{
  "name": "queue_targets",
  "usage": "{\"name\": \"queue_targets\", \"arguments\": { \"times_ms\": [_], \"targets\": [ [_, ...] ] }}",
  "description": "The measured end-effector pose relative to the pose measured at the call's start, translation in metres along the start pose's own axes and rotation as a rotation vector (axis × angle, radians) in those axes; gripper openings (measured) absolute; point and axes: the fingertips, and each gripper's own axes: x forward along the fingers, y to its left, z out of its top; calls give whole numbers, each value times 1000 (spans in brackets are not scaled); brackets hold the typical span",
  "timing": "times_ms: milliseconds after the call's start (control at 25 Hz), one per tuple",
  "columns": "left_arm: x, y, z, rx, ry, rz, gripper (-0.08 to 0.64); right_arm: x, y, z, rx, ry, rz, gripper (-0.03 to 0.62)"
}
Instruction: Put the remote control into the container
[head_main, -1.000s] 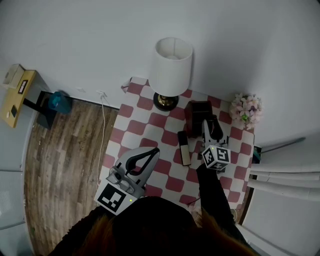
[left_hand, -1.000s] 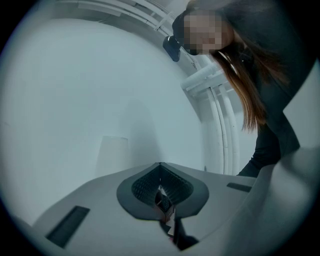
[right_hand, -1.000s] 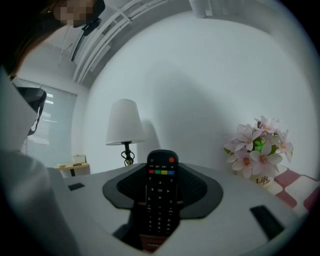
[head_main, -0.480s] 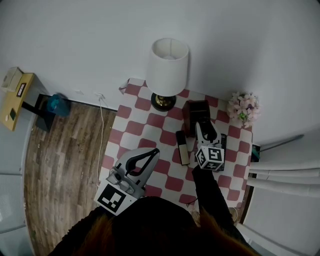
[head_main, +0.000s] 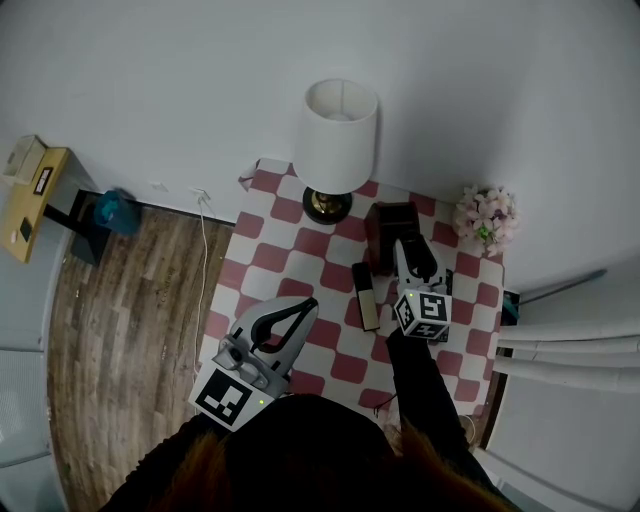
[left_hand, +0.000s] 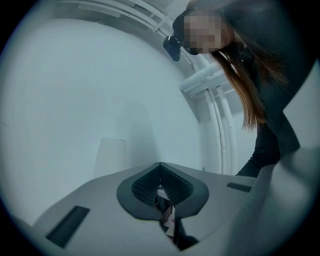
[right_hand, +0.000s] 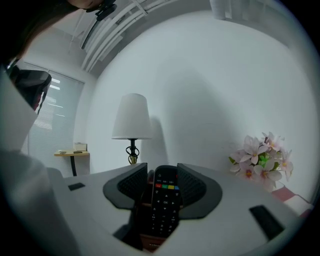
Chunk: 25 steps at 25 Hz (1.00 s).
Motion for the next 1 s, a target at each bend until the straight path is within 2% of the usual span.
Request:
{"name": "queue_targets", "arguments": {
  "times_ms": [80,280,400,720,1000],
  "targets": [
    [0,-1,0,-1,0,-2,8,1,-1,4,-2,-11,0,173],
    [-1,-1,2,-8,-10,-1,8,-3,-3,16,-1,-32,-10,60],
    [-2,-1,2,-8,-13,-2,8,-8,-4,26,7,-47,-18,27],
    [-4,1,1,-21,-24,-6,8,-47,14,66,-7,-148,22,15],
    [-2,4,-3,-16,-34,-22,8,-98,36,89,9,-167,10,15]
  ]
}}
